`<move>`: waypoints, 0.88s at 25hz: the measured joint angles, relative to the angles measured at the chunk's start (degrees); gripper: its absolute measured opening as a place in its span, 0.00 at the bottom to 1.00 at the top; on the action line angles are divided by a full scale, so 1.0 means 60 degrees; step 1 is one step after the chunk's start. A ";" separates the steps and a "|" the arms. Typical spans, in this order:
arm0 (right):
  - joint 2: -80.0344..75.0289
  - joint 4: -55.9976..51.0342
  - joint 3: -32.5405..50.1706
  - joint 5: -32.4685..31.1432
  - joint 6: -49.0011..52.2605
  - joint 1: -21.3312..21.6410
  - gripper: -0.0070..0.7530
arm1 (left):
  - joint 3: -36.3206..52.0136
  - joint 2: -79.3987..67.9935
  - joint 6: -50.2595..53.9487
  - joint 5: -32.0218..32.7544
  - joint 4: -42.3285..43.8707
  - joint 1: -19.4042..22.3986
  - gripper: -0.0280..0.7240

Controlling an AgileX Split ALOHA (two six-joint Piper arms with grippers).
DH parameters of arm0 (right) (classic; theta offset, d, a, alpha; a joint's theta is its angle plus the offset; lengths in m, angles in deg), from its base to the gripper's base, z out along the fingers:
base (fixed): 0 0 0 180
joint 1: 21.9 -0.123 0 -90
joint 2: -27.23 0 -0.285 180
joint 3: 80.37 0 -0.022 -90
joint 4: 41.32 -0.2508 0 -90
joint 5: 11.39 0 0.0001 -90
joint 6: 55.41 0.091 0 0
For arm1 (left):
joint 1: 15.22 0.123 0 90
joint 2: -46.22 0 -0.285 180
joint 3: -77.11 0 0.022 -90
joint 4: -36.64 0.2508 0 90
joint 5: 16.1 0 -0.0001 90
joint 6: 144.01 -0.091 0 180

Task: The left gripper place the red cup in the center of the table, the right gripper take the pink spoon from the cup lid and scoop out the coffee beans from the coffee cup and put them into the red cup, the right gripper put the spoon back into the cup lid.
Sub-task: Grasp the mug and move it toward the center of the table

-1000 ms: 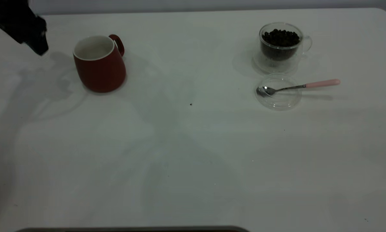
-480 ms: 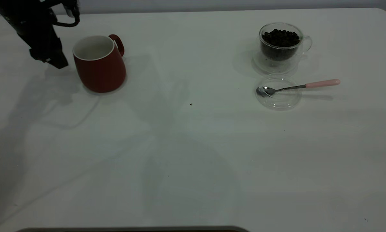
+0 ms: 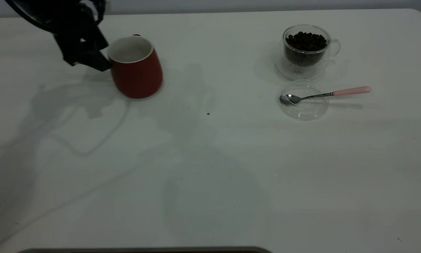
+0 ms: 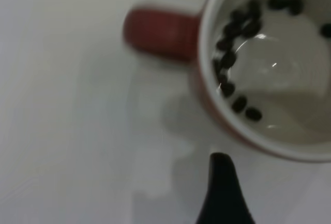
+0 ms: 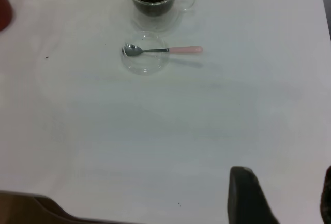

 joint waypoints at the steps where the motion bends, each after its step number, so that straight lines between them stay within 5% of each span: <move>1: 0.0000 0.0000 0.0000 0.0000 0.0000 0.0000 0.51 | -0.0010 -0.0022 -0.0076 0.0036 -0.0137 -0.0082 0.82; 13: 0.0000 0.0000 0.0000 0.0000 0.0000 0.0000 0.51 | -0.0084 -0.0179 -0.0191 -0.0129 -0.0502 -0.1355 0.82; 22: 0.0000 0.0000 0.0000 0.0000 0.0000 0.0000 0.51 | -0.0084 -0.0157 -0.0074 -0.0402 -0.0791 -0.1530 0.82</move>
